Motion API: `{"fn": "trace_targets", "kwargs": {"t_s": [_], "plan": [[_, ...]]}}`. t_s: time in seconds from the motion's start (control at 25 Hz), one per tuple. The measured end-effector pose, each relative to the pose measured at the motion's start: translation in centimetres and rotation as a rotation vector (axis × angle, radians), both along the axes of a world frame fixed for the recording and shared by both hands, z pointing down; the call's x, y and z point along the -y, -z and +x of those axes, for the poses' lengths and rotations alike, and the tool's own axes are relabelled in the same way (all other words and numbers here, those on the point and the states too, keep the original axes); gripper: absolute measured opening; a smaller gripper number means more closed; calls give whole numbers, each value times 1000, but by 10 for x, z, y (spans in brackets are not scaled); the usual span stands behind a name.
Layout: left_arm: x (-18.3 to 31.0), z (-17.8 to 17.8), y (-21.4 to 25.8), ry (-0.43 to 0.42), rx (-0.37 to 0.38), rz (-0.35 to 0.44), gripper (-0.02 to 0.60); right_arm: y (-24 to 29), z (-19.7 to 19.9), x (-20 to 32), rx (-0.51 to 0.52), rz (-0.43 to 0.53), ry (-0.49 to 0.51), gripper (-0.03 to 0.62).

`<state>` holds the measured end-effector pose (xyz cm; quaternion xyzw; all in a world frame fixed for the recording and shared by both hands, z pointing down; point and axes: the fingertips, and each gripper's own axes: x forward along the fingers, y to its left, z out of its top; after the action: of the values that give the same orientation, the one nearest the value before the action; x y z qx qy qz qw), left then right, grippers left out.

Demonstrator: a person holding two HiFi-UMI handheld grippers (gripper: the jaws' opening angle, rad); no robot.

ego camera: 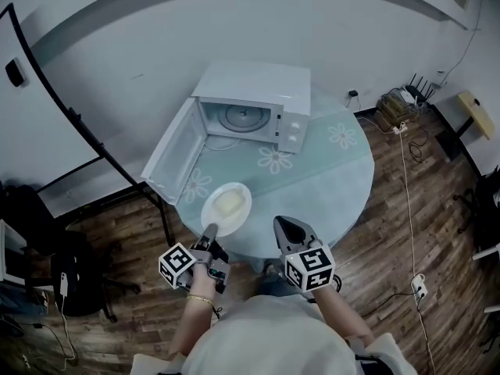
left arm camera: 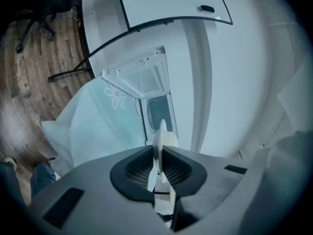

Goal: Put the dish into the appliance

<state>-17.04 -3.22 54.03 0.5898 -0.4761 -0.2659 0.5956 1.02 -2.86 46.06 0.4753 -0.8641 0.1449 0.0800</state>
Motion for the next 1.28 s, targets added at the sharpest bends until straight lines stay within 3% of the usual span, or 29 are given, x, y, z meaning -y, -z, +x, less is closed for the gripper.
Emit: {"fn": "trace_targets", "kwargs": {"t_s": [0.6,1.28], "plan": [[89,27,-4,135,-15,-2,46,-5,21,103,-2,-5,142,5],[146,40,-21,234,-31,-25,46,-27,28,150,1,-35,226,5]]}}
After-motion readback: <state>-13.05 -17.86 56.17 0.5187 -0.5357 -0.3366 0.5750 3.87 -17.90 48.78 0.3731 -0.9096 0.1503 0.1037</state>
